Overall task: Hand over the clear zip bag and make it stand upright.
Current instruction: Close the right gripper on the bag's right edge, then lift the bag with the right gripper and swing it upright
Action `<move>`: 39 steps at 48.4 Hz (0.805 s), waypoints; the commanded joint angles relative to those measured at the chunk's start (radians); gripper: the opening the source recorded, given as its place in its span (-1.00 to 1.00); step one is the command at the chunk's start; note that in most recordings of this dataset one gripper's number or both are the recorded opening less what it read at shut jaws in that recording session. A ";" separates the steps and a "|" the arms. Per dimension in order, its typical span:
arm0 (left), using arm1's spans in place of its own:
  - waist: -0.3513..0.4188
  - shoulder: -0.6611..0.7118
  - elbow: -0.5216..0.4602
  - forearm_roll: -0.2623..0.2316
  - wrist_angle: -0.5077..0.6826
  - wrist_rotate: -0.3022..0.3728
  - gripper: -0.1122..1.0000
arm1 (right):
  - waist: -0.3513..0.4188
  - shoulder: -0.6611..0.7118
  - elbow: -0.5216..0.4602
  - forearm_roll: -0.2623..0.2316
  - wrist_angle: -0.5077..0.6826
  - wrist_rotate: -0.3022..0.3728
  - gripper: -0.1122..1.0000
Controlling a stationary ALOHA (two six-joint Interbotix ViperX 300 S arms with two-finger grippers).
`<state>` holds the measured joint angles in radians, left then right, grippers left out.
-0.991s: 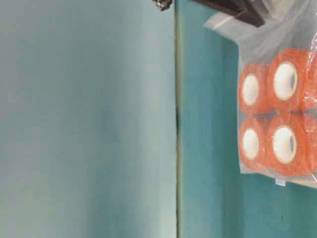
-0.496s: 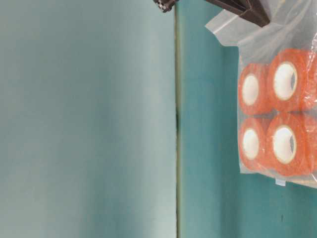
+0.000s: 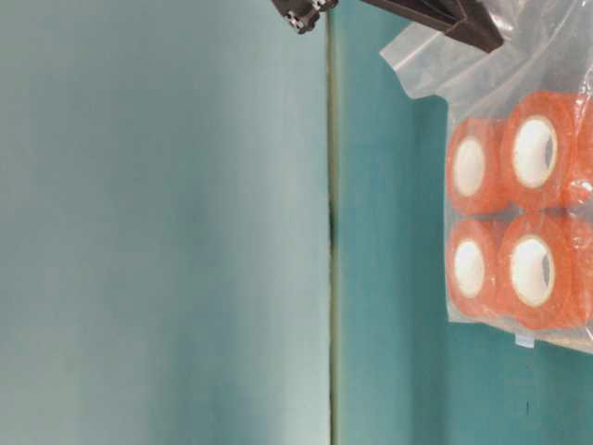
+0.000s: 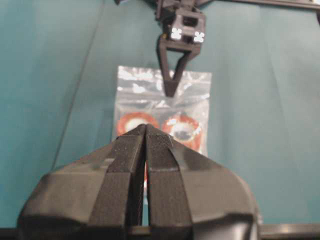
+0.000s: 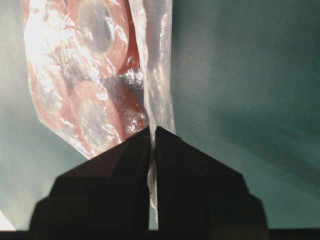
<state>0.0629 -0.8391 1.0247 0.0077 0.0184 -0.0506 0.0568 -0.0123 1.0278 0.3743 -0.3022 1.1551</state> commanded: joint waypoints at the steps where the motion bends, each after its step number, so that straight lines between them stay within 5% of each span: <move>1: -0.003 0.002 -0.021 0.002 -0.015 0.006 -0.82 | -0.002 -0.014 -0.017 -0.003 -0.003 -0.015 -0.79; 12: -0.003 0.009 0.000 0.002 -0.043 0.002 -0.73 | -0.011 -0.032 -0.026 -0.005 0.000 -0.017 -0.79; 20: -0.003 0.026 0.005 0.002 -0.052 -0.012 -0.24 | -0.025 -0.083 -0.029 -0.005 0.078 -0.054 -0.79; 31: -0.003 0.048 0.003 0.002 -0.054 0.002 0.85 | -0.094 -0.206 -0.118 -0.064 0.477 -0.224 -0.79; 39: -0.003 0.071 0.002 0.002 -0.052 0.002 0.79 | -0.163 -0.284 -0.183 -0.072 0.658 -0.351 -0.79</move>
<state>0.0614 -0.7777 1.0416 0.0077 -0.0261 -0.0506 -0.0828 -0.2531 0.8851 0.3053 0.3037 0.8514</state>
